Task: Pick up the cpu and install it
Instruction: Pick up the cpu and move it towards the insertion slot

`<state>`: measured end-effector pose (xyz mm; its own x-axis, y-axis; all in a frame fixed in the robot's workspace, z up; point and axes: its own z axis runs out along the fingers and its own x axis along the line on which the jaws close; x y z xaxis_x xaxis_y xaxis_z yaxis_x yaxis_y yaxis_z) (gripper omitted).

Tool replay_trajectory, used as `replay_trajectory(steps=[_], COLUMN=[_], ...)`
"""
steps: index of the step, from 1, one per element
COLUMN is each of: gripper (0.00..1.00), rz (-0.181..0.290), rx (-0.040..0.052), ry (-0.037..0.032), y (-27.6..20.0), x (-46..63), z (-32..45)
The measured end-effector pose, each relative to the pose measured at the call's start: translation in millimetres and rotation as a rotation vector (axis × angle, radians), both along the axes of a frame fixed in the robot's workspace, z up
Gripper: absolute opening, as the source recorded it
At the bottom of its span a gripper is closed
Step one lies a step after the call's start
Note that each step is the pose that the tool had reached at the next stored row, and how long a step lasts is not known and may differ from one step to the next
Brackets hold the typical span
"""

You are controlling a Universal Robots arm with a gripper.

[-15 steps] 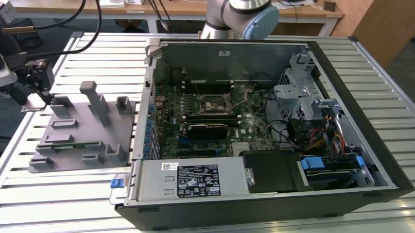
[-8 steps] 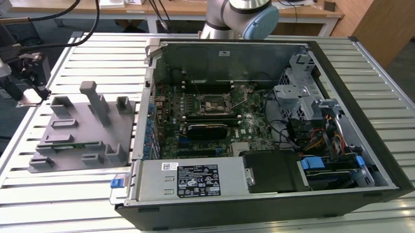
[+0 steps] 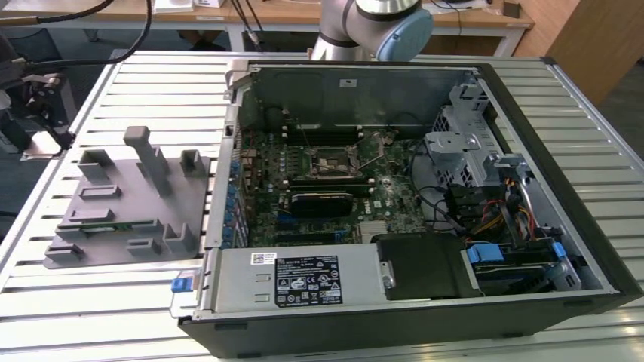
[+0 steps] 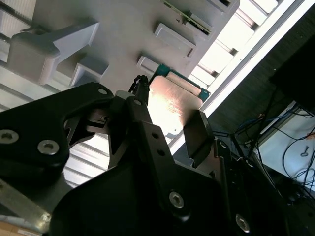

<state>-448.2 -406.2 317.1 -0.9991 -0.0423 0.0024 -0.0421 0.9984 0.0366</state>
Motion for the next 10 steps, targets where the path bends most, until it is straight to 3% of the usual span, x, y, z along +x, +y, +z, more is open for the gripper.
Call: replay_trajectory(steps=[2, 10], gripper=[0.53, 0.53], rz=[0.000, 0.000], rx=[0.0039, 0.0039], ry=[-0.0001, 0.0000], y=[0.2, 0.2], x=[0.0, 0.0], z=[8.2, 24.4])
